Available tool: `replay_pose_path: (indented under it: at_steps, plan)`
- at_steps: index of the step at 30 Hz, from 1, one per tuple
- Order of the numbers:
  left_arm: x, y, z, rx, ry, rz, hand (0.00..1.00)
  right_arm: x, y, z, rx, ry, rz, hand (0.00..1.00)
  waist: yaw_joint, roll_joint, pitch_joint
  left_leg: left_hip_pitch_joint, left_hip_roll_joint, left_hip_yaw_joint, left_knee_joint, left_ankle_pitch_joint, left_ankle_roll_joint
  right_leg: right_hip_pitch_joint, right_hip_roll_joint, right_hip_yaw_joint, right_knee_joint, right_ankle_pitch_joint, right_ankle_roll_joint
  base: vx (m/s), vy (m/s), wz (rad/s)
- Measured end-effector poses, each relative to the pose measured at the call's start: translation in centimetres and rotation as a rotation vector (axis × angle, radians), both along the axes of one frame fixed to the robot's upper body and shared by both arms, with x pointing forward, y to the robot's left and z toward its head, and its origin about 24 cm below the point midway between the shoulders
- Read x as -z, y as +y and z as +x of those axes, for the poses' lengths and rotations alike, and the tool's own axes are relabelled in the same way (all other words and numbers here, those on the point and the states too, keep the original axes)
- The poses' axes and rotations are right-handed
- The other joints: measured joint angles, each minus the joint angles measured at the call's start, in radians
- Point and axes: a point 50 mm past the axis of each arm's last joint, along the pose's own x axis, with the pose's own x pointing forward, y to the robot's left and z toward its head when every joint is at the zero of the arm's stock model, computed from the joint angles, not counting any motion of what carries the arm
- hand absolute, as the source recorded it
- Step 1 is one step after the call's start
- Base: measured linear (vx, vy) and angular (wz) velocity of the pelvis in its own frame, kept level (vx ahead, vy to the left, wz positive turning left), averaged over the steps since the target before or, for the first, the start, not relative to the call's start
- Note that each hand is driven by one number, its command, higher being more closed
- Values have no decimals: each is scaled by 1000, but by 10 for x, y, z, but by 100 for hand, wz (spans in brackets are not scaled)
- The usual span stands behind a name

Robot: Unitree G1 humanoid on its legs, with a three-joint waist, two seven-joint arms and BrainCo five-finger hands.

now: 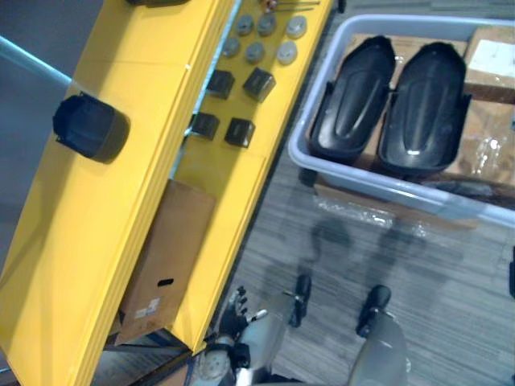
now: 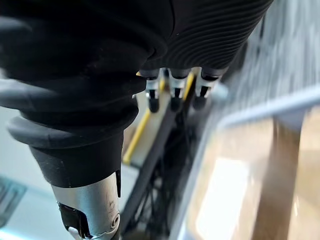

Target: Walk over and take plastic housings, then place them on the shelf

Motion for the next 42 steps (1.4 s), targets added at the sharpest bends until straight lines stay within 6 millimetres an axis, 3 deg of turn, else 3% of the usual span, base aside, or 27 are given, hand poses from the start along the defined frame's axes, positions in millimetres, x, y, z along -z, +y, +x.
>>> replay_pose_path:
  at_steps: [8, 16, 21, 22, 35, 42]
  plan:
    - [-1, 0, 1, 4, -10, -3, 0, 18, 5, 9, -76, 152, -7, 0, 17, 0, 0, -17, -1, -16, 6, -3, -3, -2, 0, -16, -3, 1, 0, 12, 4, 4]
    - [1, 3, 1, 5, -1, 10, 0, 57, -13, 3, 52, 348, 83, 0, 26, 3, -2, -46, 1, -31, 46, -16, -1, -4, 2, -32, -3, 2, 2, -3, 20, 4]
    - [3, 4, 0, 7, 10, 19, 0, 64, -15, 1, 80, 395, 104, 0, 29, 4, -3, -48, 4, -32, 53, -20, -1, -4, 5, -33, -2, 2, 1, 0, 0, 0]
    - [3, 4, 0, 9, 11, 19, 0, 65, -14, 2, 79, 402, 107, 100, 30, 6, -4, -48, 6, -32, 58, -24, -3, -4, 7, -33, -2, 2, 1, 0, 0, 0]
    - [6, 3, 5, 26, 27, 33, 0, 65, -29, -8, 161, 537, -3, 100, 53, 25, -19, -57, 7, -32, 62, -25, -2, -8, 7, -35, -1, 2, 1, 0, 0, 0]
    - [5, 2, 8, 32, 12, 37, 0, 68, -41, -18, 324, 600, -51, 100, 73, 27, -21, -62, 7, -36, 70, -25, -3, -6, 5, -40, 5, 1, 1, 0, 8, 2]
